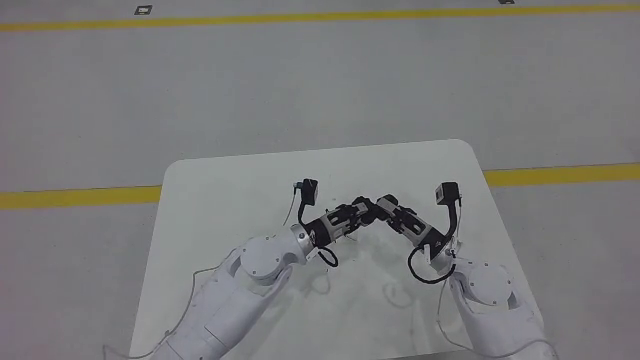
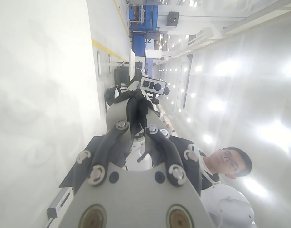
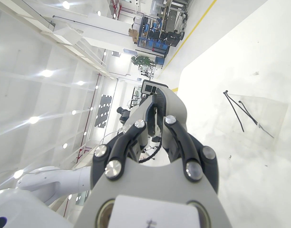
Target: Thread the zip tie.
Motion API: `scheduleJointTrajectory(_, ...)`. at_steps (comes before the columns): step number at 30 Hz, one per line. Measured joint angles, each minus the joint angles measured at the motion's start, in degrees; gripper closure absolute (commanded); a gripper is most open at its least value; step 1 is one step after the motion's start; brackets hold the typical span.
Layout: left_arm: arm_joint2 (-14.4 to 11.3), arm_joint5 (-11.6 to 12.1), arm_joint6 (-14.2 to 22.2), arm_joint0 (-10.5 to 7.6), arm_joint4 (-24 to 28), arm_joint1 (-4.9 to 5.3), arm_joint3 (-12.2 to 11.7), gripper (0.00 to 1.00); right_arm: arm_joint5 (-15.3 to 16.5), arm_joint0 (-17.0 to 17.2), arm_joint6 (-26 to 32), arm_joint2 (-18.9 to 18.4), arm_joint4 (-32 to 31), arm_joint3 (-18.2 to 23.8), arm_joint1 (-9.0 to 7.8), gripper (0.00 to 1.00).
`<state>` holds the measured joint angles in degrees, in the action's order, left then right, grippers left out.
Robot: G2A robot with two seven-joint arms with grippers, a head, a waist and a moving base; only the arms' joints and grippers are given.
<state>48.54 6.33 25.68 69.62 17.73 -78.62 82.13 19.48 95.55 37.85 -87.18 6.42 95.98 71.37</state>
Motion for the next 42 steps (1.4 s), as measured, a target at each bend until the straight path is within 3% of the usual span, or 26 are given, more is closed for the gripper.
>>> scheduleJointTrajectory(7, 0.3, 0.1, -0.3, 0.07, -0.8, 0.26, 0.4, 1.0, 0.0, 0.5, 0.0, -1.3, 0.4, -0.7, -0.03, 0.0)
scheduleJointTrajectory(19, 2.1, -1.4, -0.8, 1.38, -4.4, 1.39, 3.4, 1.0, 0.0, -0.5, 0.4, -4.4, -0.7, -5.3, -0.4, 0.0)
scheduleJointTrajectory(23, 1.5, -1.9, -1.1, 1.14, -9.7, 1.77, 4.9, 1.0, 0.0, -0.8, 1.5, -4.5, -0.3, -6.2, -0.53, 0.0)
scheduleJointTrajectory(28, -1.1, -3.3, -4.0, 0.08, -24.6, 2.28, 6.0, 1.0, 0.0, -1.0, 0.7, -4.2, -0.5, -7.3, -0.57, 0.0)
scheduleJointTrajectory(30, -1.5, -2.6, -5.2, 0.49, -27.8, 2.38, 6.3, 1.0, 0.0, -1.1, 0.7, -3.9, -0.5, -7.6, -0.58, 0.0)
scheduleJointTrajectory(34, -1.8, 0.0, -5.4, 0.48, -29.4, 2.49, 6.1, 1.0, 0.0, -1.1, 0.9, -3.9, -0.5, -7.6, -0.59, 0.0)
scheduleJointTrajectory(40, -1.8, -0.1, -5.4, 0.48, -29.5, 2.5, 6.0, 1.0, 0.0, -1.1, 0.9, -3.9, -0.5, -7.6, -0.59, 0.0)
scheduleJointTrajectory(42, -1.8, -1.4, -6.1, 0.36, -31.8, 2.66, 5.4, 1.0, -0.1, -1.1, 0.9, -3.7, -0.7, -7.6, -0.6, 0.0)
